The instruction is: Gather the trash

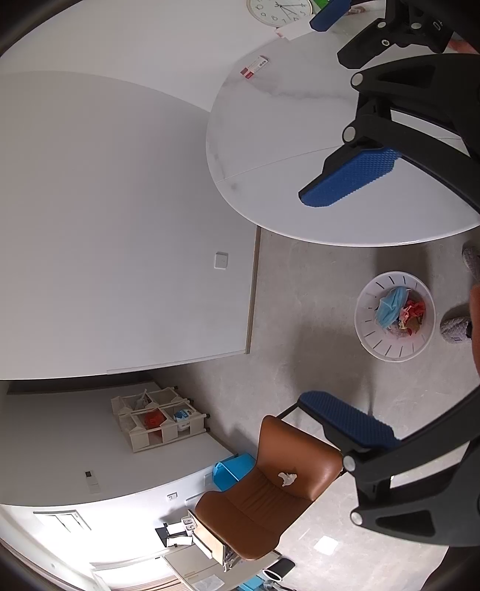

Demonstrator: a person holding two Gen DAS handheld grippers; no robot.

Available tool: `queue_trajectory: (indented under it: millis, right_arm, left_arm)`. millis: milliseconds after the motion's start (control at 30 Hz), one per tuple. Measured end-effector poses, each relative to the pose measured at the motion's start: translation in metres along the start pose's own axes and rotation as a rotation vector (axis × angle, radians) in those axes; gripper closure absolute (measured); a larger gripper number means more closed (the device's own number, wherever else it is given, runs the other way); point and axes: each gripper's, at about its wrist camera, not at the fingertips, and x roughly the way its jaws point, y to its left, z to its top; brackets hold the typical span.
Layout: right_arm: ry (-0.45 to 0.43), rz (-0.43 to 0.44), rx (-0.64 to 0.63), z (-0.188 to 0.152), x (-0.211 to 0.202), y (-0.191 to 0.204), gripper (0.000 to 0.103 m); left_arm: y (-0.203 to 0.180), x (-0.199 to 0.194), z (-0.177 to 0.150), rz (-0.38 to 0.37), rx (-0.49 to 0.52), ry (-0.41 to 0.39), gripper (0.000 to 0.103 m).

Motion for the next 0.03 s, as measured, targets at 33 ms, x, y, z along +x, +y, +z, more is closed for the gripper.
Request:
queue_trajectory:
  millis: [33]
  right_arm:
    - [0.0, 0.0, -0.001, 0.0004, 0.0003, -0.0002, 0.003]
  left_arm:
    - [0.0002, -0.0001, 0.0002, -0.002, 0.001, 0.0, 0.007]
